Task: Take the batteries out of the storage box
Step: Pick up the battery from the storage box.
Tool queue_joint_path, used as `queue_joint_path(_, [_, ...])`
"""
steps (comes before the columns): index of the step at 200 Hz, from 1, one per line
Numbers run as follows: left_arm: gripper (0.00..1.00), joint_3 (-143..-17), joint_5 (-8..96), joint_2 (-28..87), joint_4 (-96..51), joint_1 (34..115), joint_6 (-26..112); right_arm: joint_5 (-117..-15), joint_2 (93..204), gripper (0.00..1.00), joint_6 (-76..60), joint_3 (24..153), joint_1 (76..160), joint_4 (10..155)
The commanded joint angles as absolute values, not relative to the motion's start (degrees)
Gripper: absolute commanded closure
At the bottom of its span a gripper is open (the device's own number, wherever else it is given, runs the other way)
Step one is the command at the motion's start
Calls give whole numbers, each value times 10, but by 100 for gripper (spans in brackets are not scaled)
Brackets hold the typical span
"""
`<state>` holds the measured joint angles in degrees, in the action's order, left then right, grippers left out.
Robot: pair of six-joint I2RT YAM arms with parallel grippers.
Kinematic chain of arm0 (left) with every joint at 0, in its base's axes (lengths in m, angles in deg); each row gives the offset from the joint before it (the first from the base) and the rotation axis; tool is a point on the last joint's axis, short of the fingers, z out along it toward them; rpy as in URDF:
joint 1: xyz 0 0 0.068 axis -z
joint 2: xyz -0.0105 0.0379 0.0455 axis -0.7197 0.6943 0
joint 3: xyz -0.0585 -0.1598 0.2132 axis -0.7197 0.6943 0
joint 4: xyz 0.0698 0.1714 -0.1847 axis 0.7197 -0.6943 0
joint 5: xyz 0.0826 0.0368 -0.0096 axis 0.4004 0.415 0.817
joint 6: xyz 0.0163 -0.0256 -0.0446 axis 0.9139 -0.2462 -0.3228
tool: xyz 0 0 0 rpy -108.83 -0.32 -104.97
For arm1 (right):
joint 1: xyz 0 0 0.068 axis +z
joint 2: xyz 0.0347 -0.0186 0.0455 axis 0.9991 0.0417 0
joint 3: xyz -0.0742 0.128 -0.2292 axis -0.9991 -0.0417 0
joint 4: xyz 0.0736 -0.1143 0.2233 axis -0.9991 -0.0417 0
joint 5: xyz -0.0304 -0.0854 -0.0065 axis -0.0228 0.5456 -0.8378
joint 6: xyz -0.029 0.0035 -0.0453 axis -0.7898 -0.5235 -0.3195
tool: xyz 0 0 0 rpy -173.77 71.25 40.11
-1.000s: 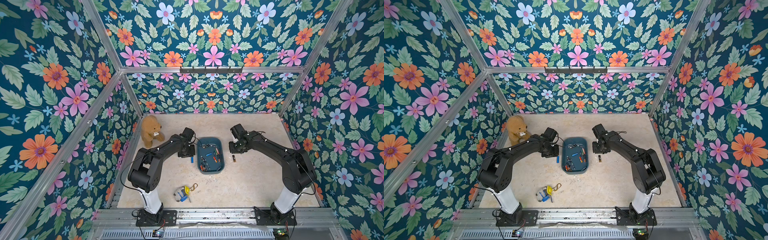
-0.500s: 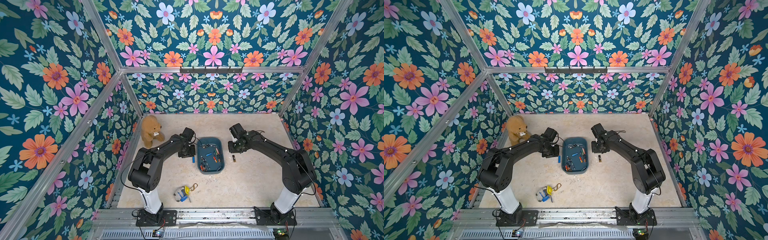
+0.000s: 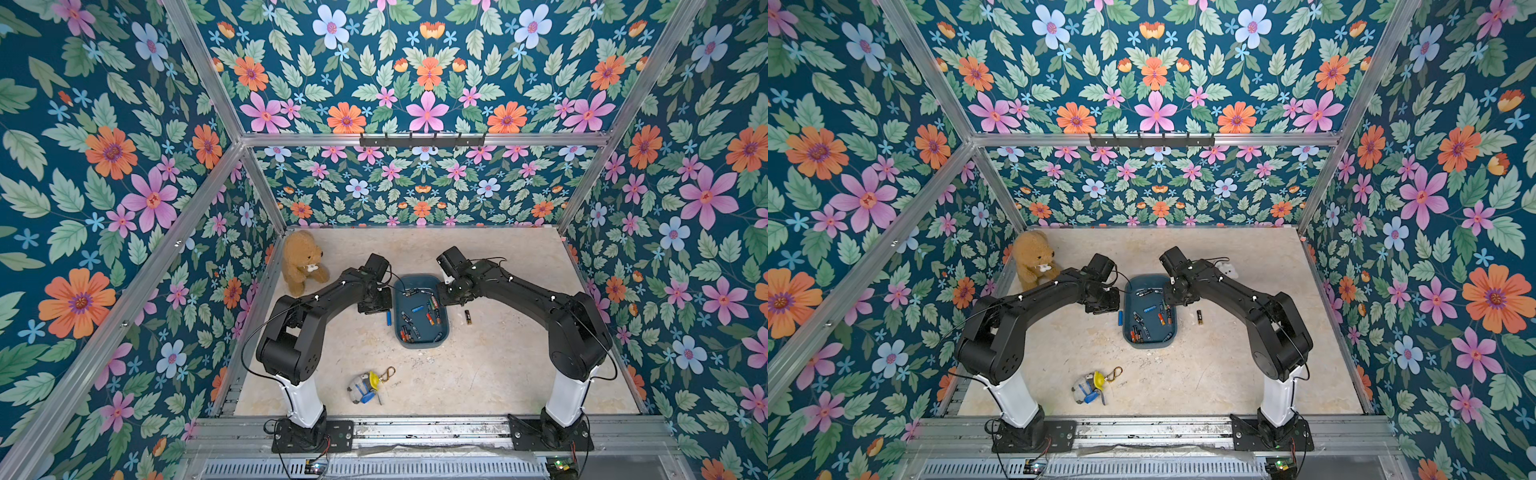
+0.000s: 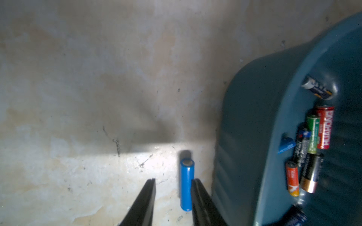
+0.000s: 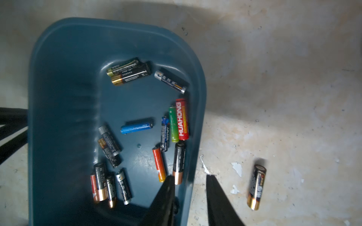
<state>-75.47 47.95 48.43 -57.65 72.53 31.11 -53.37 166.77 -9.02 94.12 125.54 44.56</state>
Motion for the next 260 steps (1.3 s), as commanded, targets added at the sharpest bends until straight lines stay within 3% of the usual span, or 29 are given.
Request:
queue_joint_path(1, [63, -760, 466, 486, -566, 726, 305, -530, 1675, 67, -80, 953, 1262, 432])
queue_joint_path(260, [58, -720, 486, 454, -575, 716, 307, -542, 1769, 68, -72, 962, 1321, 453])
